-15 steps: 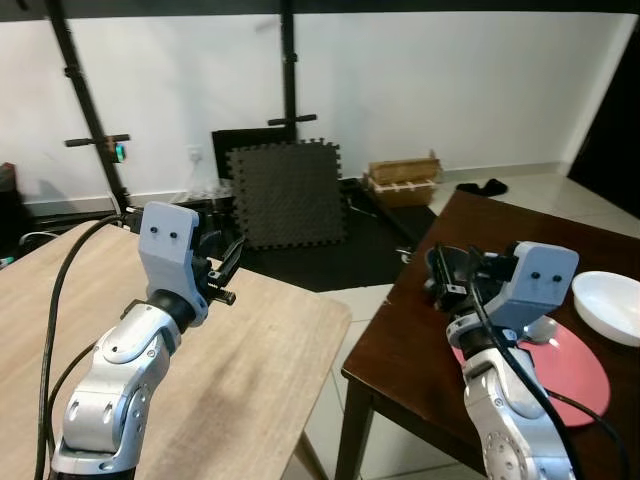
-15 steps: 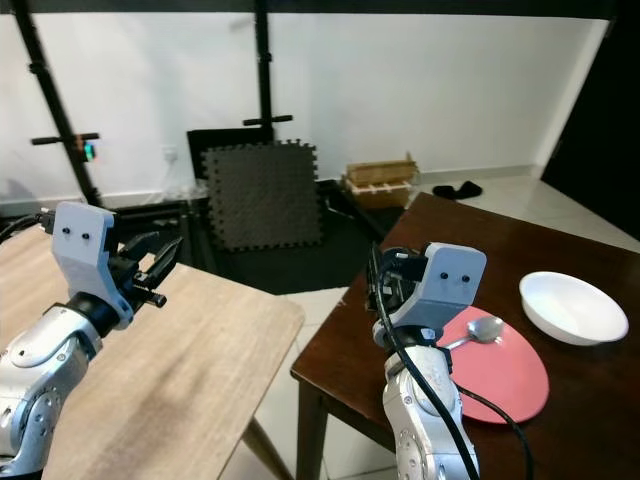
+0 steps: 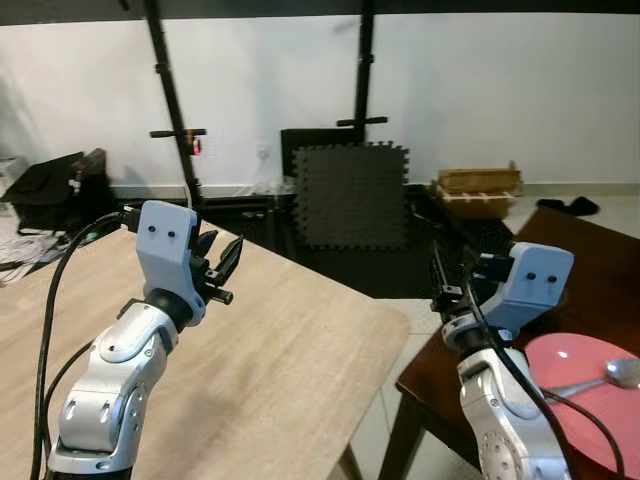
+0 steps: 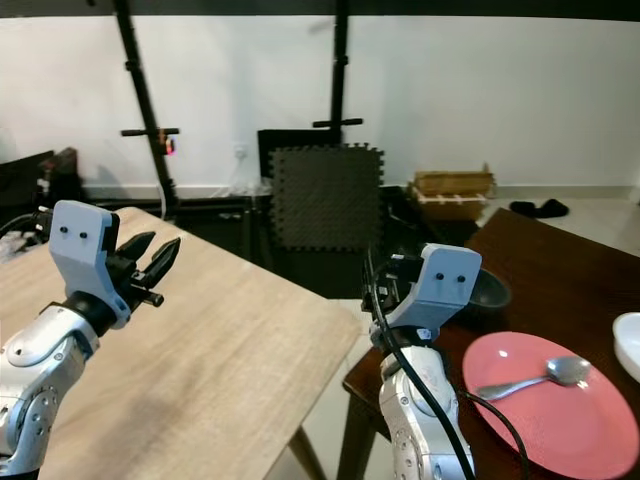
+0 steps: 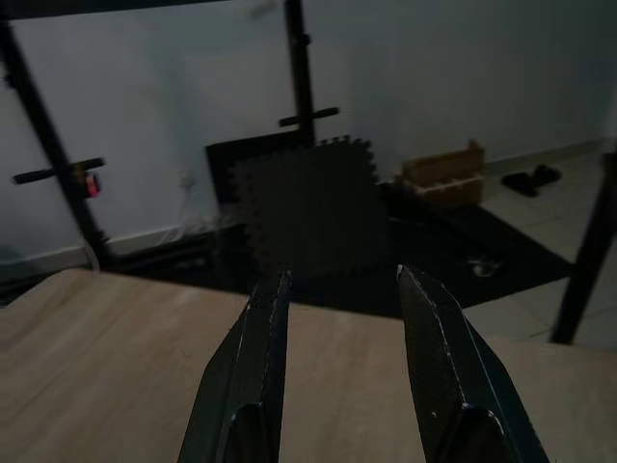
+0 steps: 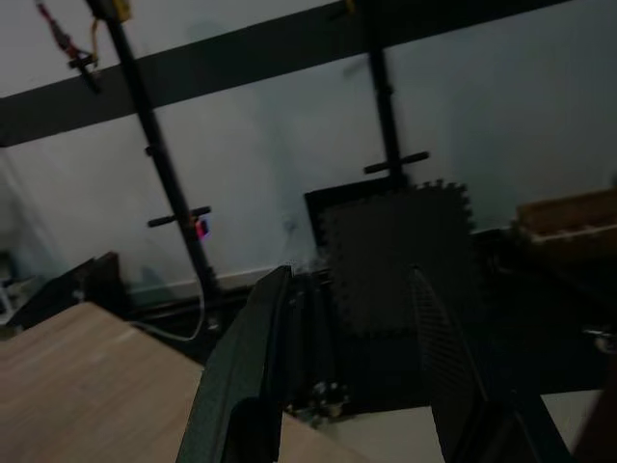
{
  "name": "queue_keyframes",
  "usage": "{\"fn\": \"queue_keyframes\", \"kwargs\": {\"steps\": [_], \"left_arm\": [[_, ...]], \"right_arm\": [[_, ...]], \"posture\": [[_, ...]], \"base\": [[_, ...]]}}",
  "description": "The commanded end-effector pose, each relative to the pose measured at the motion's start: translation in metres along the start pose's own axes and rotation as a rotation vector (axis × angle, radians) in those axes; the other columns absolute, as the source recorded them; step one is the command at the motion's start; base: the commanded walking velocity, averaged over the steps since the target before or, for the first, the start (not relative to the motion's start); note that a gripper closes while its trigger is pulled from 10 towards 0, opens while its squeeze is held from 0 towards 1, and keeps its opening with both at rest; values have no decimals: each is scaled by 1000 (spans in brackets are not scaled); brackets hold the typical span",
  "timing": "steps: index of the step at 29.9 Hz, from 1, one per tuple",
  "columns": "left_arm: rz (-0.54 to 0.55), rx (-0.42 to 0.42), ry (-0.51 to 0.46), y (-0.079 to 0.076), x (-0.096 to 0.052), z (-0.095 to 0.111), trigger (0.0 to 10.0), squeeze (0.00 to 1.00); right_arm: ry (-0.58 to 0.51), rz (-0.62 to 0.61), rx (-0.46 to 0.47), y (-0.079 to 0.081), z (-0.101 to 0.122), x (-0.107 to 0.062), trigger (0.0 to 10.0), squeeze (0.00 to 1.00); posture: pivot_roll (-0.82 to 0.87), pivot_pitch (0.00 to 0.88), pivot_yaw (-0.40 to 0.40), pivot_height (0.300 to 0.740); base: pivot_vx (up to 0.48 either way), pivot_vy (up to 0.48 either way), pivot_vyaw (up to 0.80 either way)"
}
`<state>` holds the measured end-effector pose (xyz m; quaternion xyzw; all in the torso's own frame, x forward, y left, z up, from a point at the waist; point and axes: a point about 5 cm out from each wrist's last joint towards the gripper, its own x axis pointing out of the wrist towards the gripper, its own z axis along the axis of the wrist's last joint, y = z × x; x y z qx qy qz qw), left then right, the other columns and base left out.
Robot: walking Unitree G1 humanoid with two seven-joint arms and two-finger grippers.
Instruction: Setting the table
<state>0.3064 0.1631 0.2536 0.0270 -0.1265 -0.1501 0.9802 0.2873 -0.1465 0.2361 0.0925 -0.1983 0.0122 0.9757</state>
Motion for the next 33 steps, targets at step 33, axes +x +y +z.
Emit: {"fn": "queue_keyframes", "kwargs": {"steps": [33], "left_arm": [[2,9,15,1,2,3,10000,0]], "right_arm": [[8,11,26,3,-5,-3,10000,0]], "posture": [[85,18,46,740]], "base": [[0,0,795]]}}
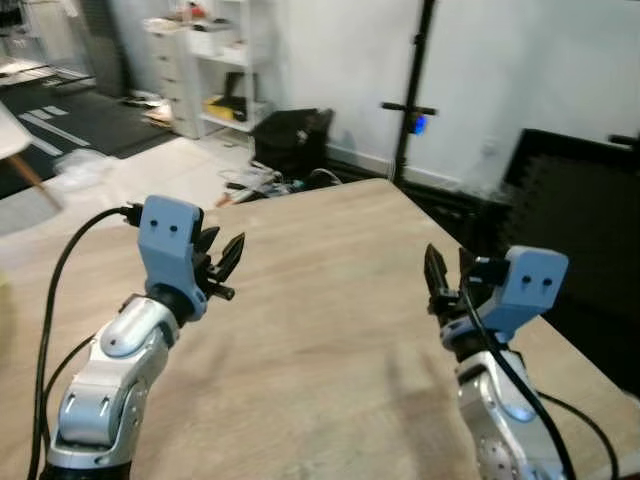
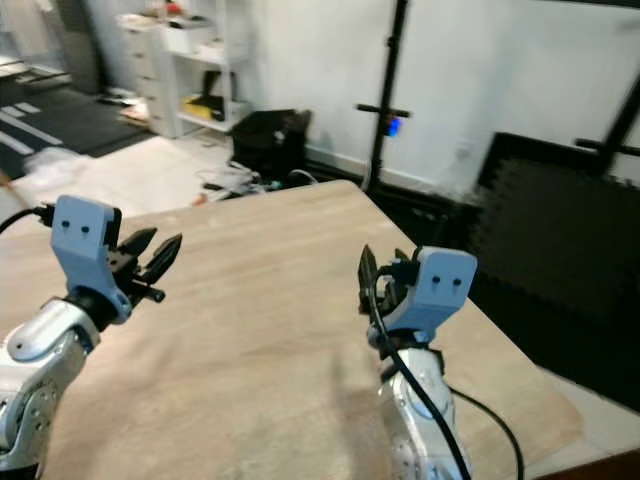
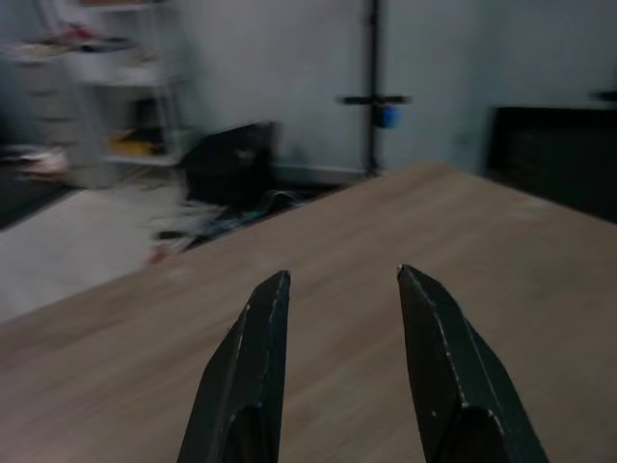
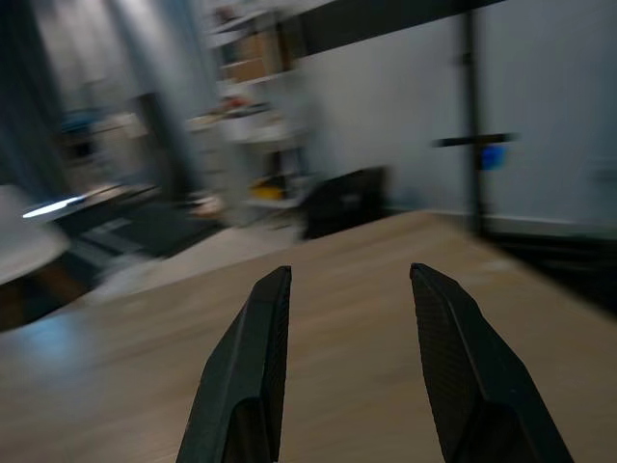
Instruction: Setting the table
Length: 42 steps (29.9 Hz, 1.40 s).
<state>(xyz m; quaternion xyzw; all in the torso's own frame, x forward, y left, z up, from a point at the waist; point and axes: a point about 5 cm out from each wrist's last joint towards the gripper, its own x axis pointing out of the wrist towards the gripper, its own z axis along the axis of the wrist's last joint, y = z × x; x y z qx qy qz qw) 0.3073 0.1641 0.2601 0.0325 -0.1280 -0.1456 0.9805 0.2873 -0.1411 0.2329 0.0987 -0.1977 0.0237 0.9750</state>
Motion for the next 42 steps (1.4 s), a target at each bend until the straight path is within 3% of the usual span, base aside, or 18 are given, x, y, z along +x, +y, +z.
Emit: {"fn": "queue_keyframes", "kwargs": {"steps": [1,21,42], "left_arm": [[-6,-2,18,-1,0,-3,10000,0],[1,-18,43,0,1,-7,10000,0],[0,-31,59,-1,1,-10,10000,0]], "right_arm": [[6,-10,10,-2,-2,-2,10000,0],[20,-31,6,-4,-4,-2,10000,0],[27,-43,14,-6,-5,-3,10000,0]], "posture": [[85,18,46,740],[86,22,45,740],[84,23,40,740]], "base": [[0,0,794],[0,0,791],[0,428,0]]}}
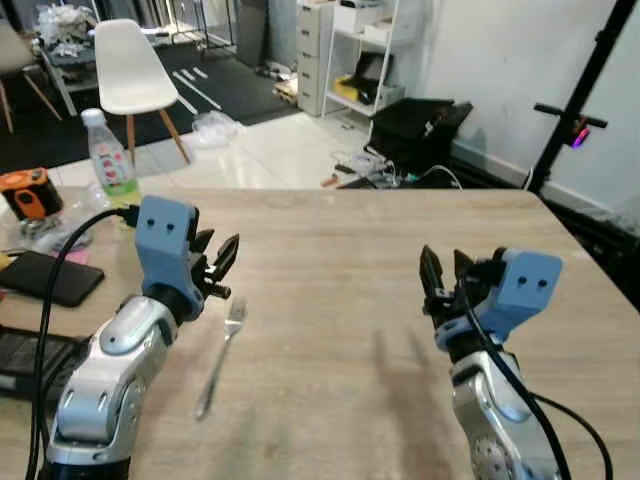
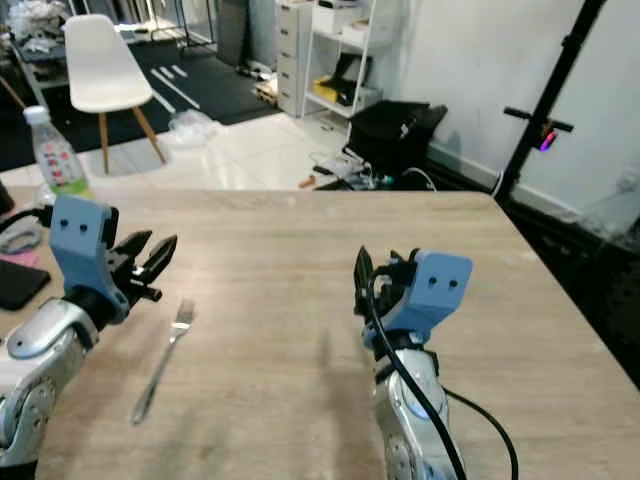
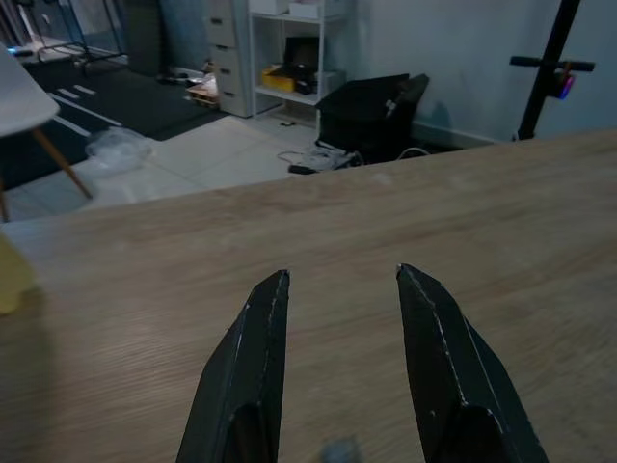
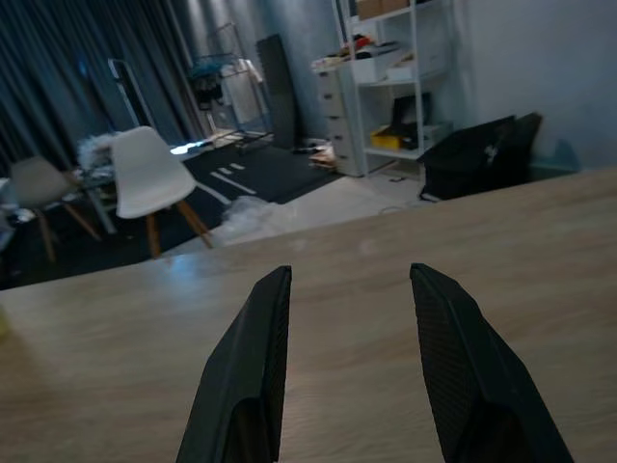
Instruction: Setting the table
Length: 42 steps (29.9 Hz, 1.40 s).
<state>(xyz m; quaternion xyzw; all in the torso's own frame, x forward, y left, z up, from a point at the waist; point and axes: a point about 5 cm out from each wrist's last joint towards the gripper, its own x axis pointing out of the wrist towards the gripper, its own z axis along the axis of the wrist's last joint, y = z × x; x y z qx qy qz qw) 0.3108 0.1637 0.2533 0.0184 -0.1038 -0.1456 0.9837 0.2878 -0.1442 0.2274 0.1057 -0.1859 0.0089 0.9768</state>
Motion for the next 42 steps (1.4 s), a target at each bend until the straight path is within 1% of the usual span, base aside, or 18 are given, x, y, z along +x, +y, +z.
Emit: {"fn": "queue_keyframes", "kwargs": {"steps": [1,9,11,16,18,21,22,24,26,27,28,29,30,31,32,35,38,42], "left_arm": [[-6,18,12,-1,0,-2,10000,0],[-78,2,105,-8,4,-11,10000,0],[-142,-1,193,-11,7,-17,10000,0],[-165,34,235,-6,14,-14,10000,0],[-223,-5,252,-9,15,-11,10000,0],[-396,-38,282,-19,7,-5,10000,0],[-396,-38,282,-19,7,-5,10000,0],[-438,-34,311,-16,0,-1,10000,0],[-372,-29,348,-9,-2,-1,10000,0],[-372,-29,348,-9,-2,-1,10000,0],[-311,-39,377,-8,-3,-3,10000,0],[-241,7,409,-14,-5,-9,10000,0],[-241,7,409,-14,-5,-9,10000,0],[-233,95,409,-25,-7,-14,10000,0],[-226,83,445,-33,-7,-23,10000,0],[-176,72,480,-35,-4,-35,10000,0],[-130,38,524,-34,2,-50,10000,0],[-38,57,527,-25,9,-49,10000,0]], "right_arm": [[6,-9,6,-2,-1,-1,10000,0],[7,-9,4,-2,-1,-1,10000,0],[7,-9,3,-1,-1,-1,10000,0],[9,-11,-2,-2,-1,-1,10000,0],[10,-14,-7,-2,-1,-1,10000,0],[17,-4,-57,-5,0,-2,10000,0],[17,-4,-57,-5,0,-2,10000,0],[37,69,-127,-9,3,-6,10000,0],[88,174,-180,-13,6,-14,10000,0],[88,174,-180,-13,6,-14,10000,0],[119,218,-174,-15,8,-20,10000,0],[178,323,-170,-17,13,-34,10000,0],[178,323,-170,-17,13,-34,10000,0],[215,384,-163,-16,15,-42,10000,0],[248,432,-145,-14,15,-47,10000,0],[276,487,-162,-16,16,-52,10000,0],[340,605,-195,-19,20,-54,10000,0],[374,675,-168,-20,26,-53,10000,0]], "posture": [[83,22,41,740],[83,20,42,740],[79,20,41,740],[77,23,44,740],[78,23,46,740],[83,37,53,740],[83,37,53,740],[85,45,60,740],[87,57,65,740],[87,57,65,740],[83,73,64,740],[86,91,59,740],[86,91,59,740],[80,104,61,740],[78,113,59,740],[76,127,50,740],[70,135,45,740],[69,144,41,740]], "base": [[0,251,0],[0,0,0],[0,0,0],[0,0,0],[0,0,0],[0,0,0],[0,0,0],[0,0,0],[0,0,0],[0,0,0],[0,0,0],[0,0,0],[0,0,0],[0,0,0],[0,0,0],[0,0,0],[0,0,0],[0,0,0]]}}
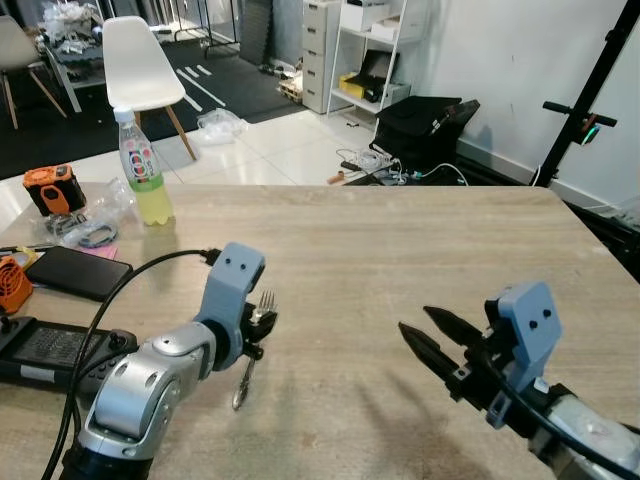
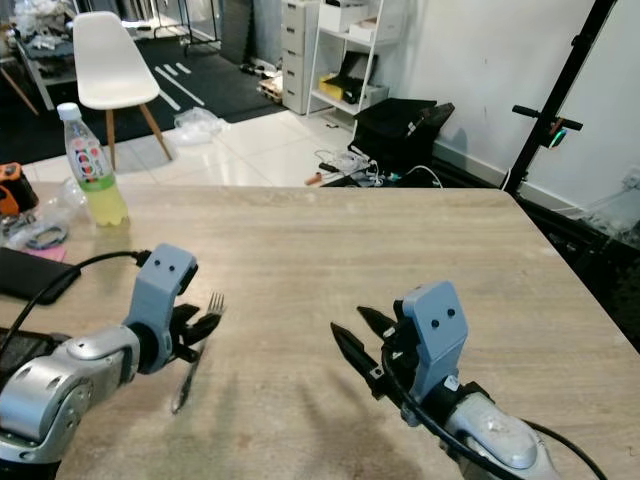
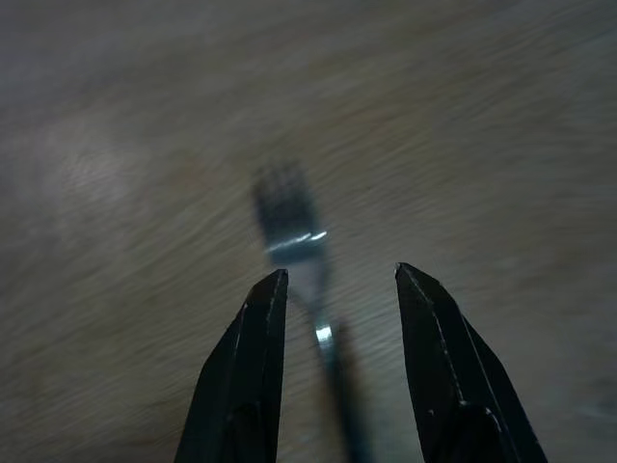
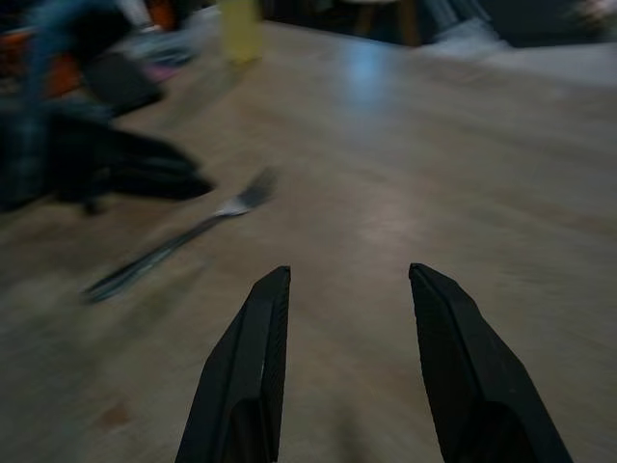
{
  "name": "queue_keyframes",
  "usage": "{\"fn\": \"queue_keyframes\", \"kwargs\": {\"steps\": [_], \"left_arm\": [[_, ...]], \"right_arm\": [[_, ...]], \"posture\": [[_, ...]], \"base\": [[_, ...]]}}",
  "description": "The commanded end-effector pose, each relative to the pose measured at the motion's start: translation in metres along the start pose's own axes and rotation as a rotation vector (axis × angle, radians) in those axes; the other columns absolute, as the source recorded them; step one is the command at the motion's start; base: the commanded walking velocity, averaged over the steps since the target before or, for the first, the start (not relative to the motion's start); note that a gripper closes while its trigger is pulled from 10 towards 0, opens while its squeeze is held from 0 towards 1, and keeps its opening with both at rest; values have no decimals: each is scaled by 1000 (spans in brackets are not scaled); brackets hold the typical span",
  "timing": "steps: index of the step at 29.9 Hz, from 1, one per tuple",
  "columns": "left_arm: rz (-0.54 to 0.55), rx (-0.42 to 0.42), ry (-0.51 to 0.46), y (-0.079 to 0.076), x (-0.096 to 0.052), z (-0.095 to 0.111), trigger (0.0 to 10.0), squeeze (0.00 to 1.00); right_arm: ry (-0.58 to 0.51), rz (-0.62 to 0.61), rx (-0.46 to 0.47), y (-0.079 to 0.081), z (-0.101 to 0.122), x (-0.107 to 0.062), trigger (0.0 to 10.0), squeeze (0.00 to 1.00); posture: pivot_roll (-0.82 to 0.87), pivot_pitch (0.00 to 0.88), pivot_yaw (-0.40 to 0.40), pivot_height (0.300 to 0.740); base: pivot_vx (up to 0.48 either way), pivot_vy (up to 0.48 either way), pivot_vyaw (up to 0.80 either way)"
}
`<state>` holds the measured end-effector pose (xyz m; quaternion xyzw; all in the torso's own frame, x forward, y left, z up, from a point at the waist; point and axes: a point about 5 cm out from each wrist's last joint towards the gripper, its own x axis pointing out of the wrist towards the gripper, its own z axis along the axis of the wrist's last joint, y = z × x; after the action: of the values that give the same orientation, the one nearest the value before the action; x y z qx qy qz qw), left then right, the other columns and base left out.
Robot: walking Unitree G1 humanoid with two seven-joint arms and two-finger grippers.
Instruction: Setting the table
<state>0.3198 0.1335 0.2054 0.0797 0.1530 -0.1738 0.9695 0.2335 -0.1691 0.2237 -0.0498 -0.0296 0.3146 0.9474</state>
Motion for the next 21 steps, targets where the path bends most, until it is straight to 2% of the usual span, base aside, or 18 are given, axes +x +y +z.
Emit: {"fn": "queue_keyframes", "kwargs": {"steps": [1,5,6,7,8,13,14,15,16,19,20,21], "left_arm": [[70,4,3,7,1,1,10000,0],[79,-10,10,7,2,-3,10000,0],[92,-20,12,7,5,-3,10000,369],[103,-26,13,7,7,-3,10000,369],[91,-33,5,6,10,-1,10000,1000],[80,11,-26,-3,13,10,10000,1000],[60,38,-35,-11,13,13,10000,1000],[46,55,-39,-17,12,14,10000,0],[46,55,-39,-17,12,14,10000,0],[18,125,-38,-39,9,11,10000,0],[18,125,-38,-39,9,11,10000,0],[8,132,-34,-48,7,9,10000,0]], "right_arm": [[1,53,12,2,5,-3,10000,0],[17,73,14,1,7,-2,10000,0],[14,89,20,2,9,0,10000,0],[12,101,24,3,10,1,10000,0],[7,114,30,4,11,3,10000,0],[-5,149,39,7,15,7,10000,0],[-6,154,39,7,16,8,10000,0],[-8,157,40,7,17,8,10000,0],[-8,157,40,7,17,8,10000,0],[-16,162,49,8,20,10,10000,0],[-16,162,49,8,20,10,10000,0],[-19,163,52,9,21,10,10000,0]], "posture": [[69,144,41,740],[72,163,31,740],[74,172,25,740],[74,172,25,740],[73,181,23,740],[70,192,25,740],[66,194,28,740],[64,196,33,740],[64,196,33,740],[60,206,50,740],[60,206,50,740],[60,206,50,740]], "base": [[0,0,0],[0,0,0],[0,0,0],[0,0,0],[0,0,0],[0,0,0],[0,0,0],[0,0,0],[0,0,0],[0,0,0],[0,0,0],[0,0,0]]}}
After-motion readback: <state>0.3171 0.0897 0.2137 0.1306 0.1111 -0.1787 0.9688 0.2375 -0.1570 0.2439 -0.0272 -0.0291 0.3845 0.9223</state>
